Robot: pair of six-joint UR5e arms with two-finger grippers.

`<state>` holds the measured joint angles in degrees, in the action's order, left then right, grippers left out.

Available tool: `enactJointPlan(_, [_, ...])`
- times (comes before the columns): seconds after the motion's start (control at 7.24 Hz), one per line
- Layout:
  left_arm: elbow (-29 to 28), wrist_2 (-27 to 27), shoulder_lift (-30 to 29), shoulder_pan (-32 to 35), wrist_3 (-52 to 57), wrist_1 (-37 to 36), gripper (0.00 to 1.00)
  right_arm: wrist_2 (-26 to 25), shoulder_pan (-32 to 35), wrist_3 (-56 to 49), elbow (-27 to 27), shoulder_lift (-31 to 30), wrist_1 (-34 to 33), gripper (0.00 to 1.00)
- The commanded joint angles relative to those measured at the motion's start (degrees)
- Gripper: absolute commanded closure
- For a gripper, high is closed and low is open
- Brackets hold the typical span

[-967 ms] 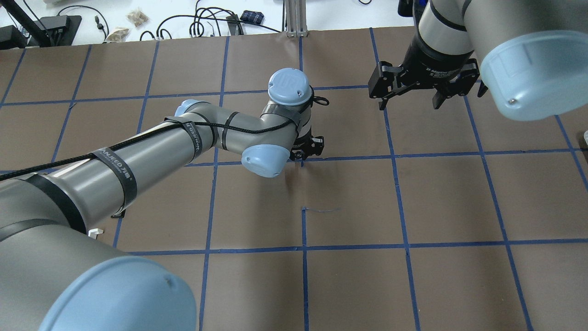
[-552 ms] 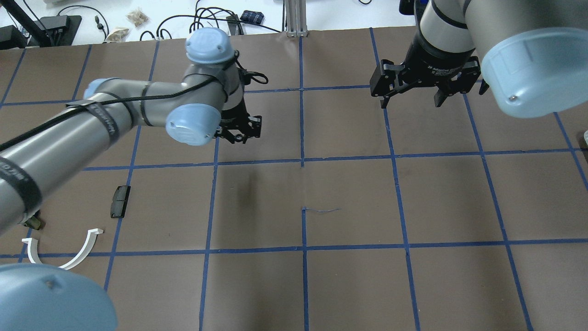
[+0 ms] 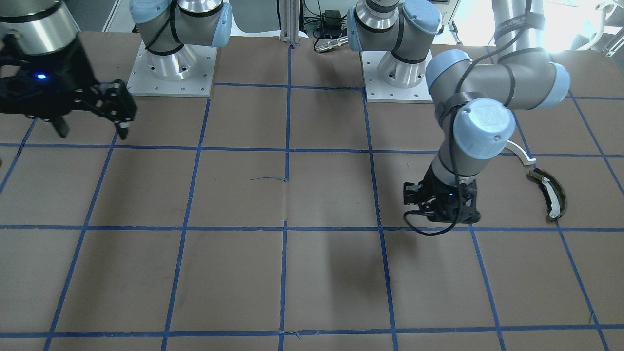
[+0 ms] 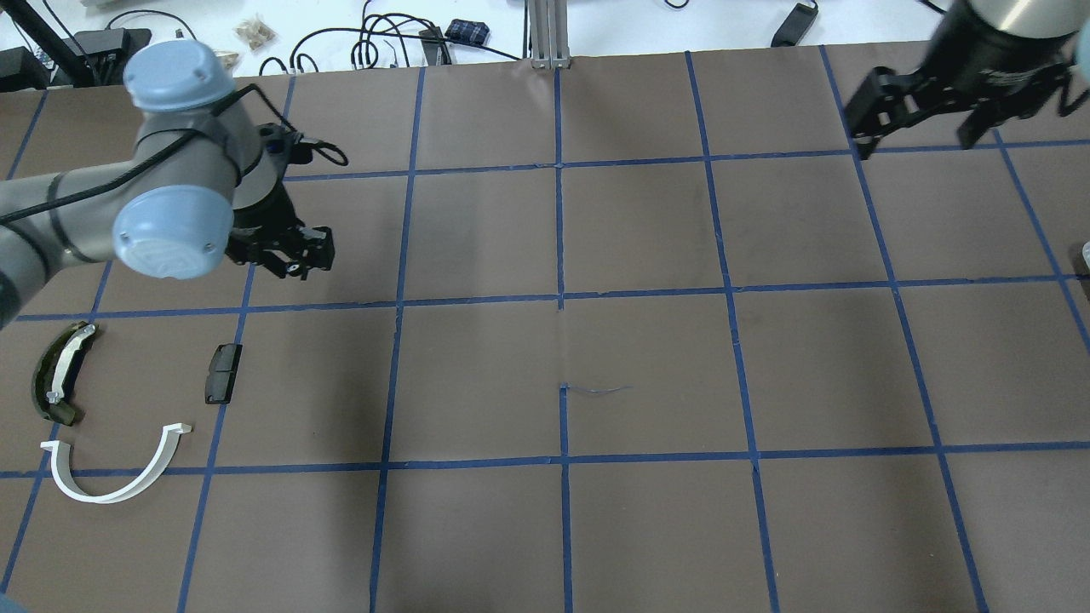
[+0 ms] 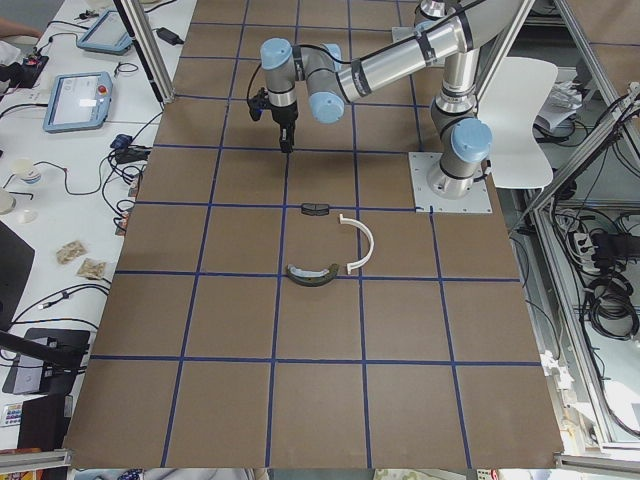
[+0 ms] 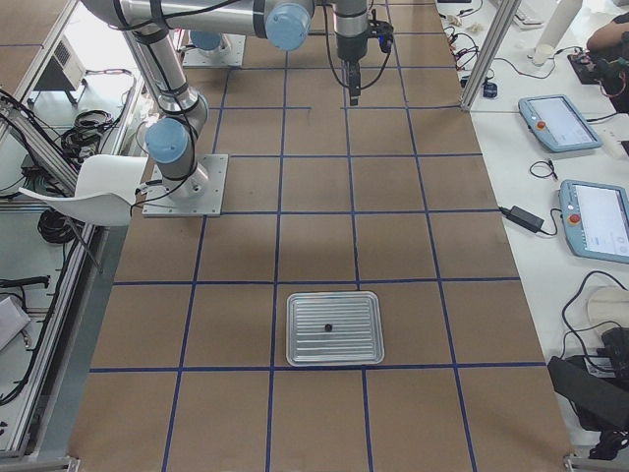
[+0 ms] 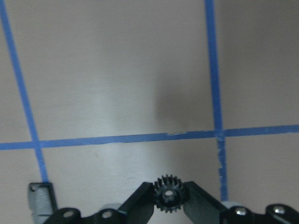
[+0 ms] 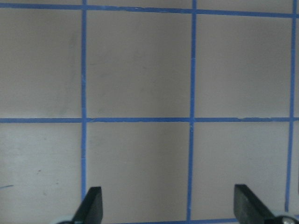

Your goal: Place bearing gear from tray to pile

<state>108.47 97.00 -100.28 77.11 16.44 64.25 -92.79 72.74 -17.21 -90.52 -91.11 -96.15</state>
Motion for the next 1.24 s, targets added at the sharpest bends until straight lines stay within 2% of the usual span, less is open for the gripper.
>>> enactJointPlan(0.0, [9.96, 0.30, 2.64, -14.81, 14.43, -9.43, 1.00, 0.58, -18.43, -18.01, 0.00, 2.14, 1.41, 0.00])
enactJointPlan(0.14, [10.70, -0.75, 0.55, -22.28, 22.50, -10.19, 1.00, 0.76, -24.51, -31.44, 0.69, 8.08, -0.51, 0.00])
enactJointPlan(0.28, [11.40, -2.76, -0.26, -24.79, 24.33, -10.20, 1.00, 1.37, -28.23, -39.84, 0.61, 12.05, -6.18, 0.00])
enactJointPlan(0.55, [11.41, -3.57, -2.89, -25.60, 27.31, -10.28, 1.00, 3.14, -33.08, -53.75, 0.26, 21.01, -15.87, 0.00])
enactJointPlan(0.69, [10.89, -3.57, -4.64, -25.95, 27.68, -11.07, 0.68, 4.36, -36.32, -55.12, 0.43, 25.67, -20.00, 0.00])
enactJointPlan(0.83, [10.80, -3.92, -5.88, -25.44, 27.34, -15.78, 0.01, 6.28, -38.62, -55.74, 0.61, 29.28, -23.26, 0.00])
enactJointPlan(1.1, [9.23, -6.82, -6.07, -23.51, 26.46, -16.18, 0.00, 6.56, -39.61, -56.36, 0.18, 33.87, -27.48, 0.00])
